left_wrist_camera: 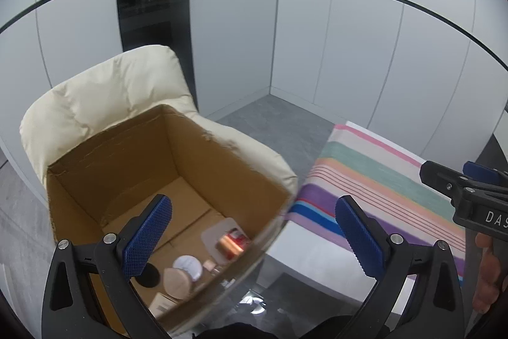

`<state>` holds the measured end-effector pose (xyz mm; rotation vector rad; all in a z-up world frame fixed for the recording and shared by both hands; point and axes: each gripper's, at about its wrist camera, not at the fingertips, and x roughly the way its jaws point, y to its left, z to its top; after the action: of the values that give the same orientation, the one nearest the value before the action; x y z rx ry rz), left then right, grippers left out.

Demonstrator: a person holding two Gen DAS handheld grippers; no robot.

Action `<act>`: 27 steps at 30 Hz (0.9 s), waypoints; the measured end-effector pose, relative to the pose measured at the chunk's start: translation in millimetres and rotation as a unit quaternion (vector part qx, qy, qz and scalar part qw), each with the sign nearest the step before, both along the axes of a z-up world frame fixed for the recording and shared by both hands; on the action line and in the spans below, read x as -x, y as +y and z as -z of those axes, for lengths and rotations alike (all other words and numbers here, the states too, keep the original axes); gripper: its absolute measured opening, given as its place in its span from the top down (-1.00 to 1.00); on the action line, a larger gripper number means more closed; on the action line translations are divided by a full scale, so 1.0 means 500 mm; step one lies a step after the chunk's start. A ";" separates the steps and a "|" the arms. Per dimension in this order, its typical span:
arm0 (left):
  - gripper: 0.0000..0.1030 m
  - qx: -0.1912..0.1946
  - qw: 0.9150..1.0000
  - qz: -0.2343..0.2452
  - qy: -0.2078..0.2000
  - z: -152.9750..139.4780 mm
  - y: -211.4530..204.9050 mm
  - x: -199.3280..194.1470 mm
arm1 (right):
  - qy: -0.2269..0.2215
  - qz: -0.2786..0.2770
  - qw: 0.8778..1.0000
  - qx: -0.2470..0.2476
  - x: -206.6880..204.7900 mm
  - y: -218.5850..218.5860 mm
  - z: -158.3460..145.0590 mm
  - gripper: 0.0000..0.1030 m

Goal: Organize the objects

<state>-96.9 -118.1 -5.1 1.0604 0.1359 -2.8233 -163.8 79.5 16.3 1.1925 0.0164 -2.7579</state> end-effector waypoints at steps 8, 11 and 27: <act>-1.00 0.006 0.999 0.031 -0.008 -0.021 0.078 -0.009 | -0.003 0.028 1.000 -0.005 -0.058 0.079 -0.004 -1.00; -1.00 0.011 0.999 0.039 -0.022 -0.018 0.108 -0.021 | 0.001 0.042 0.999 -0.002 -0.084 0.114 -0.015 -1.00; -1.00 0.033 0.995 0.081 -0.039 -0.023 0.215 -0.131 | -0.027 0.101 0.994 -0.014 -0.260 0.257 -0.002 -1.00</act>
<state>-31.2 -10.7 6.2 1.2159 -0.0524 -2.8982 -34.0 207.8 17.3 1.3441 -0.0761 -2.9039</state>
